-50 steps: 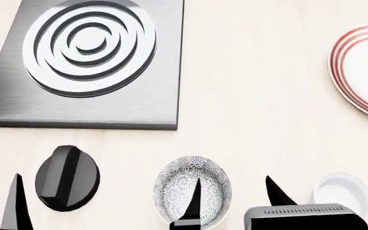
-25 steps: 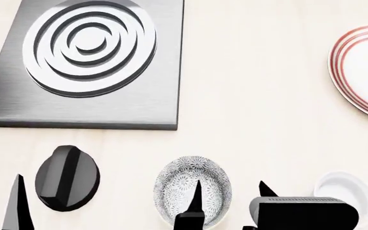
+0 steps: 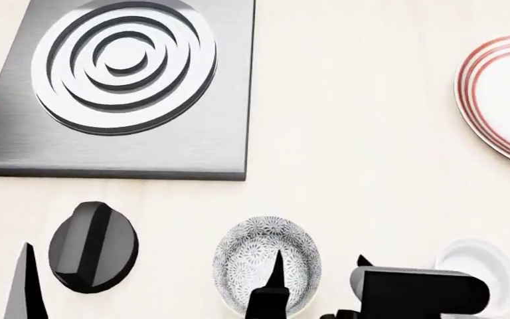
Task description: Pick the akita bowl next to the ramekin and place it on the plate.
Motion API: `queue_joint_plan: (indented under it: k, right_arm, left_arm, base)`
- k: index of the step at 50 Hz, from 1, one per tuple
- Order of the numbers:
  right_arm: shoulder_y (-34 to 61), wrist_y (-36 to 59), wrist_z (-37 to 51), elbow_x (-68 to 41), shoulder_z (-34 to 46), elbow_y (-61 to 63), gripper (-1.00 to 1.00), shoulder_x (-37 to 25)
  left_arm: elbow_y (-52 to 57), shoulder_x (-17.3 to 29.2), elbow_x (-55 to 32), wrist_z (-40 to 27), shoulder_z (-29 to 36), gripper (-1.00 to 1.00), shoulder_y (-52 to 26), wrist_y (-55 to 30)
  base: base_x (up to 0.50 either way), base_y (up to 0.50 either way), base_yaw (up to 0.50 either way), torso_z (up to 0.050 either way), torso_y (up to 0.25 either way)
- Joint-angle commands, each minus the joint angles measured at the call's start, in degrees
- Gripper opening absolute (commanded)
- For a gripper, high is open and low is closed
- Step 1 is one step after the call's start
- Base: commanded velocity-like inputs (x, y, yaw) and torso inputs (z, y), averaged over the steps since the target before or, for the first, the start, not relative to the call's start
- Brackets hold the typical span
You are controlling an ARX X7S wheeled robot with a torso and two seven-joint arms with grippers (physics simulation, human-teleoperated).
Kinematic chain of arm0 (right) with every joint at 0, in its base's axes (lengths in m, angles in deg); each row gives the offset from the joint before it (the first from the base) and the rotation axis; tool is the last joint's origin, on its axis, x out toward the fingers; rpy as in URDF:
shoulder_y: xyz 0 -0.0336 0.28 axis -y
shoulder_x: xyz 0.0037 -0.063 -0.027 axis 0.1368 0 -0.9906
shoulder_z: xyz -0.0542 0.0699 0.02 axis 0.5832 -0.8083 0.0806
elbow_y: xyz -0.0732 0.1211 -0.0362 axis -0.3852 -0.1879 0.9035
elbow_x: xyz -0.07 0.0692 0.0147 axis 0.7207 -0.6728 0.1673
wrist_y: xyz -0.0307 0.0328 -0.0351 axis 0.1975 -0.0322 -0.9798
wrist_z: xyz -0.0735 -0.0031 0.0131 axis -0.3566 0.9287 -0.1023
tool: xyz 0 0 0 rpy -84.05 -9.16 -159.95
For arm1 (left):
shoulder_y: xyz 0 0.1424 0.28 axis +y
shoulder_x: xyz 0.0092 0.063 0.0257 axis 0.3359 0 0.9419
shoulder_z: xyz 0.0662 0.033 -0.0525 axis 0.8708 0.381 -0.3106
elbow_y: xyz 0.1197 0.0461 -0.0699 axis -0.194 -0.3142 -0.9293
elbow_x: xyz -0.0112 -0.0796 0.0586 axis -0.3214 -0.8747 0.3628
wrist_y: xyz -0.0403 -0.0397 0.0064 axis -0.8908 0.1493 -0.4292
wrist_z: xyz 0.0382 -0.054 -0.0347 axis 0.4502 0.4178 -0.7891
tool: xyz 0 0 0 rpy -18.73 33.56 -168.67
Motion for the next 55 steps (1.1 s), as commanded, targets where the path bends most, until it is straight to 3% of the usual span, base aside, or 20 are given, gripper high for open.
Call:
queue_joint_plan:
  k: [1,40,41,55]
  right_arm:
    - [0.37,-0.62,0.02,-1.13,-0.06,-2.25,1.0,0.07]
    - [0.45,-5.05,-0.45,-2.02,1.65,-8.37,1.0,-0.85]
    - [0.41,-5.17,-0.43,-2.02,1.71,-8.35,-1.0,-0.88]
    - [-0.07,-6.24,0.29,-2.17,2.6,-7.01,-1.0,-1.46]
  left_arm:
    - [-0.12,0.21,0.01,-0.18,0.12,1.0,0.17,0.24]
    - [-1.06,0.69,-0.17,-0.7,0.65,1.0,-0.48,0.3]
    - [-1.1,0.7,-0.17,-0.72,0.67,1.0,-0.48,0.3]
    - [-1.26,0.92,-0.26,-0.89,0.83,1.0,-0.37,0.5]
  base:
    - [0.0,0.0,0.0,0.0,0.0]
    - [0.0,0.0,0.0,0.0,0.0]
    - [0.0,0.0,0.0,0.0,0.0]
    - [0.0,0.0,0.0,0.0,0.0]
